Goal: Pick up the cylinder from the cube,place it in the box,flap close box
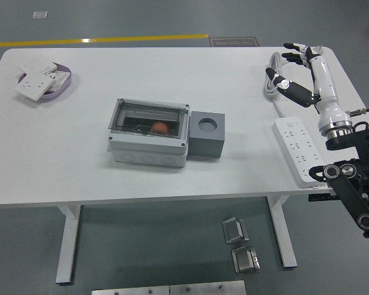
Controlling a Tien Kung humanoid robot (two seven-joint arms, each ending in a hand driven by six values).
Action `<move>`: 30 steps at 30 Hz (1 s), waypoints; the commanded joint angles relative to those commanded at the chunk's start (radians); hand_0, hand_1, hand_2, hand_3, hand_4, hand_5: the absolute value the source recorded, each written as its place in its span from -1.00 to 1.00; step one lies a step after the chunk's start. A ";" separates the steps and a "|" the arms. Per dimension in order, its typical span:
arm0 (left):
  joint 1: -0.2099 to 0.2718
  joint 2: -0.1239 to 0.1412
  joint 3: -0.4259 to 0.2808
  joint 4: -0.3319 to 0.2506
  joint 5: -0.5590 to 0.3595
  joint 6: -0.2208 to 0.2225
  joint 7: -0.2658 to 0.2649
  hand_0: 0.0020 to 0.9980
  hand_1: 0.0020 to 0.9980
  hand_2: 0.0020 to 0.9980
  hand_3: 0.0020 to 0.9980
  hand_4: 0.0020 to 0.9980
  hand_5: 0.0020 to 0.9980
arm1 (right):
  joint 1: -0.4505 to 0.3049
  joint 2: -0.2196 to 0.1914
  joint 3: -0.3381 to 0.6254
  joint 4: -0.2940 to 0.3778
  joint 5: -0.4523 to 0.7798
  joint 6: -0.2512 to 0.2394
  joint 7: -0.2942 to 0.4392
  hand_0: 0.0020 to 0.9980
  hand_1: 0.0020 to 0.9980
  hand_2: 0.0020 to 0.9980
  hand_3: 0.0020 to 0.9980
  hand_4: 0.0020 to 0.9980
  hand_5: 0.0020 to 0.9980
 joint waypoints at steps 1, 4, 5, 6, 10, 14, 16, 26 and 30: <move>0.001 0.000 -0.001 0.000 0.002 0.000 0.001 0.17 0.19 0.05 0.11 -0.09 -0.91 | -0.006 -0.001 0.005 0.000 0.003 0.000 0.002 0.58 0.44 0.42 0.53 0.71 -0.13; 0.005 0.000 -0.004 0.000 0.002 0.002 0.003 0.17 0.19 0.05 0.11 -0.09 -0.91 | -0.021 -0.001 0.019 -0.002 0.010 -0.001 0.007 0.58 0.44 0.42 0.53 0.71 -0.13; 0.008 -0.001 -0.004 0.000 0.001 0.004 0.003 0.17 0.19 0.05 0.11 -0.09 -0.91 | -0.027 -0.001 0.025 -0.002 0.011 -0.002 0.007 0.58 0.44 0.42 0.53 0.71 -0.13; 0.011 -0.001 -0.005 0.000 0.000 0.005 0.003 0.17 0.19 0.05 0.11 -0.09 -0.91 | -0.031 -0.001 0.030 -0.003 0.011 -0.002 0.008 0.58 0.44 0.42 0.53 0.71 -0.13; 0.019 -0.008 -0.007 0.000 -0.007 0.013 0.003 0.17 0.19 0.05 0.11 -0.09 -0.91 | -0.048 0.000 0.055 -0.001 0.012 -0.006 0.011 0.59 0.44 0.42 0.52 0.71 -0.12; 0.023 -0.017 -0.010 0.000 -0.011 0.017 0.006 0.17 0.19 0.05 0.11 -0.09 -0.92 | -0.064 0.003 0.077 0.000 0.016 -0.007 0.016 0.58 0.44 0.42 0.52 0.72 -0.12; 0.023 -0.020 -0.010 0.000 -0.011 0.018 0.007 0.17 0.19 0.05 0.11 -0.09 -0.92 | -0.068 0.002 0.080 0.000 0.030 -0.007 0.020 0.58 0.44 0.42 0.52 0.72 -0.12; 0.027 -0.026 -0.004 0.000 -0.012 0.019 0.015 0.17 0.19 0.05 0.11 -0.10 -0.91 | -0.066 0.012 0.068 0.024 0.156 -0.001 0.048 0.59 0.43 0.41 0.51 0.72 -0.11; 0.029 -0.021 -0.006 0.000 -0.014 0.020 0.018 0.17 0.19 0.05 0.11 -0.10 -0.91 | -0.069 0.014 0.077 0.018 0.160 0.001 0.045 0.59 0.43 0.41 0.51 0.72 -0.11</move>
